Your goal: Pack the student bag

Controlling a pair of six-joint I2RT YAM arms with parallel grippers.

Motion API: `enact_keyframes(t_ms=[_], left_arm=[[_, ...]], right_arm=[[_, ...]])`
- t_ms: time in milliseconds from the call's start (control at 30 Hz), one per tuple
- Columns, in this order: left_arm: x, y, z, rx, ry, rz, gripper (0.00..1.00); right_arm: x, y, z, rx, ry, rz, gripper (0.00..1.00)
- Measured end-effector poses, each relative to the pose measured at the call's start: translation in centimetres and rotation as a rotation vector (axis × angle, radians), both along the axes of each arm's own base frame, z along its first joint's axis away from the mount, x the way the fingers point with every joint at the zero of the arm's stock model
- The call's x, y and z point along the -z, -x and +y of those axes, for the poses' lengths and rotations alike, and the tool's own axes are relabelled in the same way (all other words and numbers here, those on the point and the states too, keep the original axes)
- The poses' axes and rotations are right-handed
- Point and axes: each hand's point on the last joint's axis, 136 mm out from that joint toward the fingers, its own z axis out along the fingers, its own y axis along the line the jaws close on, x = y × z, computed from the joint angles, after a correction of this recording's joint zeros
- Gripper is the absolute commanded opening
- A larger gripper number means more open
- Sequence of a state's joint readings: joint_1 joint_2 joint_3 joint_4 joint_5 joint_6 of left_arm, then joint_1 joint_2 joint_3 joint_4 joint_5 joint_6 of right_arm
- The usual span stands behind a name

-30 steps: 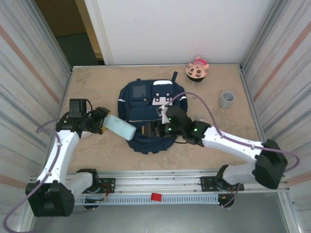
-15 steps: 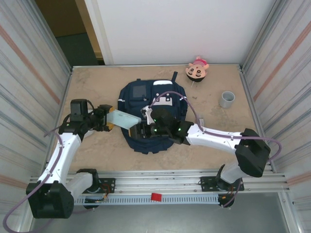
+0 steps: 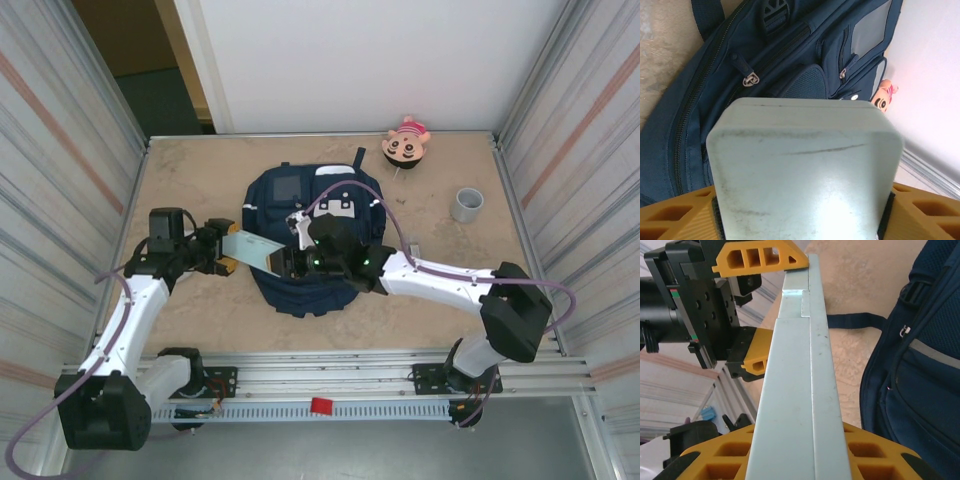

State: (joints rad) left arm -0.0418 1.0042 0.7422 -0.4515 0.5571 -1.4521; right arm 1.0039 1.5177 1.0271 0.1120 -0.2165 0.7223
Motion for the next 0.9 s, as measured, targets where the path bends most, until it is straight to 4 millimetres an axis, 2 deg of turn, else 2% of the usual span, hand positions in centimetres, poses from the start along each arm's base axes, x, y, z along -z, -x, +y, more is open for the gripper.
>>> enact_keyframes(t_ms=[100,200,300,367,467,567,700,800,900], left_arm=[[-0.1,0.0,0.1,0.037,-0.062,-0.013,0.87],[-1.4,-0.4,0.1,0.118,-0.204,-0.075,0.9],[-3.4,-0.9,-1.1,0.251,-0.386,-0.191,0.91],[-3.9,-0.8,-2.5,0.361,-0.511,-0.27,0.89],[-3.1,-0.4,-4.6,0.543,-0.684,-0.359,0.84],[-2.1,-0.2,-7.1,0.742,-0.807,-0.477,0.83],[-1.0,-0.1,-10.9,1.016,-0.934,-0.697,0.86],[0.6,0.6,-14.2,1.263,-1.024,-0.869,0.91],[3.0,1.8,-17.0,1.513,-1.092,-0.997,0.95]], right_arm=[[0.3,-0.3,-1.9,0.032,-0.008,0.02,0.25],[0.4,-1.9,-5.9,0.124,-0.035,0.052,0.24],[0.1,-4.7,-11.6,0.268,-0.081,0.096,0.23],[-0.3,-6.5,-15.9,0.371,-0.116,0.117,0.23],[-1.3,-7.6,-21.4,0.491,-0.158,0.138,0.24],[-2.7,-7.4,-25.7,0.57,-0.209,0.147,0.24],[-3.5,-6.4,-29.3,0.638,-0.243,0.165,0.24],[-3.1,-5.3,-30.0,0.647,-0.24,0.205,0.24],[-2.7,-4.3,-30.1,0.642,-0.228,0.237,0.24]])
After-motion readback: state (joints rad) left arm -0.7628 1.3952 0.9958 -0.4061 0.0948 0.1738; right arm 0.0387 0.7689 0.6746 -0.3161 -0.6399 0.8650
